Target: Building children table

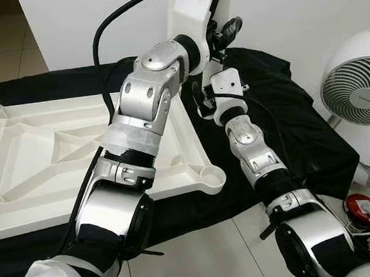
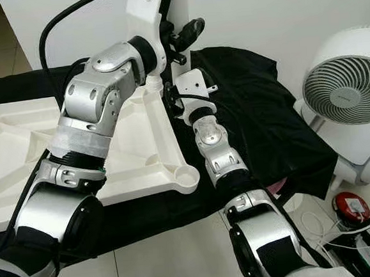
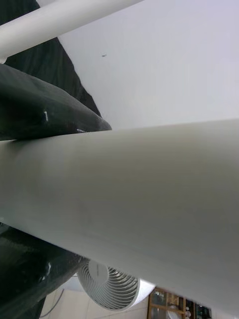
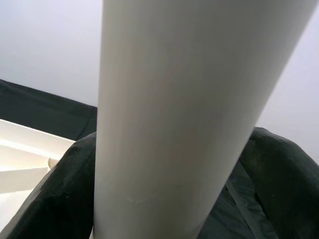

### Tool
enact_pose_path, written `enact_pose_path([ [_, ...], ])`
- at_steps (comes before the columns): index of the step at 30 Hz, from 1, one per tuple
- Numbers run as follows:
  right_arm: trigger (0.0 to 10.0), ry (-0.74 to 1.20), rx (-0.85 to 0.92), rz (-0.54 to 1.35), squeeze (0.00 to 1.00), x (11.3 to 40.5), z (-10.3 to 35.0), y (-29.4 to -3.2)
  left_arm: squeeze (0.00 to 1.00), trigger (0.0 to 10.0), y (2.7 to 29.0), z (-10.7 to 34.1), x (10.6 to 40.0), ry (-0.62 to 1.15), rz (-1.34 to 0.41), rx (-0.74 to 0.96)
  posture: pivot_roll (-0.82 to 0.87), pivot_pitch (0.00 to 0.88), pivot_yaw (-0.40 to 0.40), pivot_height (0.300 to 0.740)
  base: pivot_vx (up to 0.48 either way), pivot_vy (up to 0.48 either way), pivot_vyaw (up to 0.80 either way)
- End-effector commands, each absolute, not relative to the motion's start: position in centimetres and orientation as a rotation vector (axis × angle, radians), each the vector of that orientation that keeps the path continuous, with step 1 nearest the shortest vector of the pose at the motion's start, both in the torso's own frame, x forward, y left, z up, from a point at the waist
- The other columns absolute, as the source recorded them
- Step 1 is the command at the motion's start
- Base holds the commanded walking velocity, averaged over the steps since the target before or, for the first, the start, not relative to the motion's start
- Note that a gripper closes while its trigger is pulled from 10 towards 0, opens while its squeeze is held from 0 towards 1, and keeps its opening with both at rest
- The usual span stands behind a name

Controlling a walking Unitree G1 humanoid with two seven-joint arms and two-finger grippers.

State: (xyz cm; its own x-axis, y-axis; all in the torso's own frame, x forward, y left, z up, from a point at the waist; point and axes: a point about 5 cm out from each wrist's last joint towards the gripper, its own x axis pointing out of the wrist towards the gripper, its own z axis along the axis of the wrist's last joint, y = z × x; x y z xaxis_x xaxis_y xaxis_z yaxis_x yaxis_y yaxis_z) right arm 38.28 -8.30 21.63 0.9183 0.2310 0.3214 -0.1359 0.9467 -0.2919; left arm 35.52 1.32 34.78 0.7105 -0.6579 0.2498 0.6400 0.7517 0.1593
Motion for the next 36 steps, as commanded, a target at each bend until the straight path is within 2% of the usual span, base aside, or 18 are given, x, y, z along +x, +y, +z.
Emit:
enact_pose_path([
  [1,9.1,-0.358,-0.252,0.171,0.0,38.45,21.54,-8.49,0.0,10.0,1.58,35.99,35.48,-0.342,-0.611,0.054,0.03,0.0,-0.041,0.74,0.0,0.0,0.0],
  [2,8.8,-0.359,-0.245,0.168,0.0,38.51,21.55,-8.5,0.0,10.0,1.59,36.03,35.5,-0.342,-0.61,0.053,0.03,0.0,-0.04,0.74,0.0,0.0,0.0],
  [3,6.5,-0.361,-0.232,0.17,0.0,38.56,21.56,-8.47,0.0,10.0,1.59,36.09,35.49,-0.344,-0.61,0.054,0.04,0.0,-0.04,0.74,0.0,0.0,0.0],
  [4,6.5,-0.361,-0.232,0.17,0.0,38.56,21.56,-8.47,0.0,10.0,1.59,36.09,35.49,-0.344,-0.61,0.054,0.04,0.0,-0.04,0.74,0.0,0.0,0.0],
  [5,4.8,-0.358,-0.215,0.17,0.0,38.65,21.53,-8.44,0.0,10.0,1.59,36.14,35.49,-0.346,-0.61,0.053,0.04,0.0,-0.04,0.74,0.0,0.0,0.0],
  [6,1.8,-0.357,-0.201,0.173,0.0,38.72,21.52,-8.39,0.0,10.0,1.58,36.18,35.48,-0.347,-0.61,0.054,0.04,0.0,-0.04,0.74,0.0,0.0,0.0],
  [7,1.8,-0.357,-0.201,0.173,0.0,38.72,21.52,-8.39,0.0,10.0,1.58,36.18,35.48,-0.347,-0.61,0.054,0.04,0.0,-0.04,0.74,0.0,0.0,0.0],
  [8,0.0,-0.355,-0.19,0.172,0.0,38.79,21.48,-8.36,0.0,10.0,1.57,36.22,35.47,-0.349,-0.609,0.053,0.04,0.0,-0.04,0.74,0.0,0.0,0.0],
  [22,0.0,-0.394,-0.103,0.177,0.0,38.74,21.48,-8.5,0.0,10.0,1.67,36.6,35.51,-0.354,-0.596,0.049,0.04,0.0,-0.036,0.74,0.0,0.0,0.0],
  [23,10.0,-0.408,-0.089,0.182,0.0,38.64,21.56,-8.49,0.0,10.0,1.71,36.63,35.5,-0.359,-0.592,0.054,0.04,0.0,-0.036,0.74,0.0,0.0,0.0],
  [28,10.0,-0.422,-0.064,0.187,0.0,38.54,21.69,-8.47,0.0,10.0,1.77,36.71,35.49,-0.367,-0.595,0.069,0.04,0.0,-0.034,0.74,0.0,0.0,0.0],
  [29,10.0,-0.421,-0.06,0.184,0.0,38.57,21.66,-8.49,0.81,10.0,1.75,36.65,35.44,-0.366,-0.611,0.049,0.04,0.0,-0.033,0.74,0.0,0.0,0.0],
  [30,10.0,-0.405,-0.054,0.17,0.0,38.67,21.52,-8.62,1.0,10.0,1.66,36.58,35.26,-0.366,-0.637,0.029,0.04,0.0,-0.032,0.74,0.0,0.0,0.0],
  [33,10.0,-0.38,-0.039,0.152,0.0,38.81,21.35,-8.79,1.0,10.0,1.53,36.52,35.03,-0.371,-0.662,0.021,0.04,0.0,-0.031,0.74,0.0,0.0,0.0],
  [34,10.0,-0.354,-0.023,0.143,0.0,38.92,21.23,-8.86,0.95,10.0,1.38,36.32,34.82,-0.374,-0.688,0.031,0.04,0.0,-0.03,0.74,0.0,0.0,0.0],
  [35,10.0,-0.337,-0.009,0.134,0.0,39.0,21.16,-8.92,0.69,10.0,1.3,36.17,34.68,-0.376,-0.703,0.042,0.04,0.0,-0.03,0.74,0.0,0.0,0.0],
  [36,10.0,-0.337,-0.009,0.134,0.0,39.0,21.16,-8.92,0.69,10.0,1.3,36.17,34.68,-0.376,-0.703,0.042,0.04,0.0,-0.03,0.74,0.0,0.0,0.0],
])
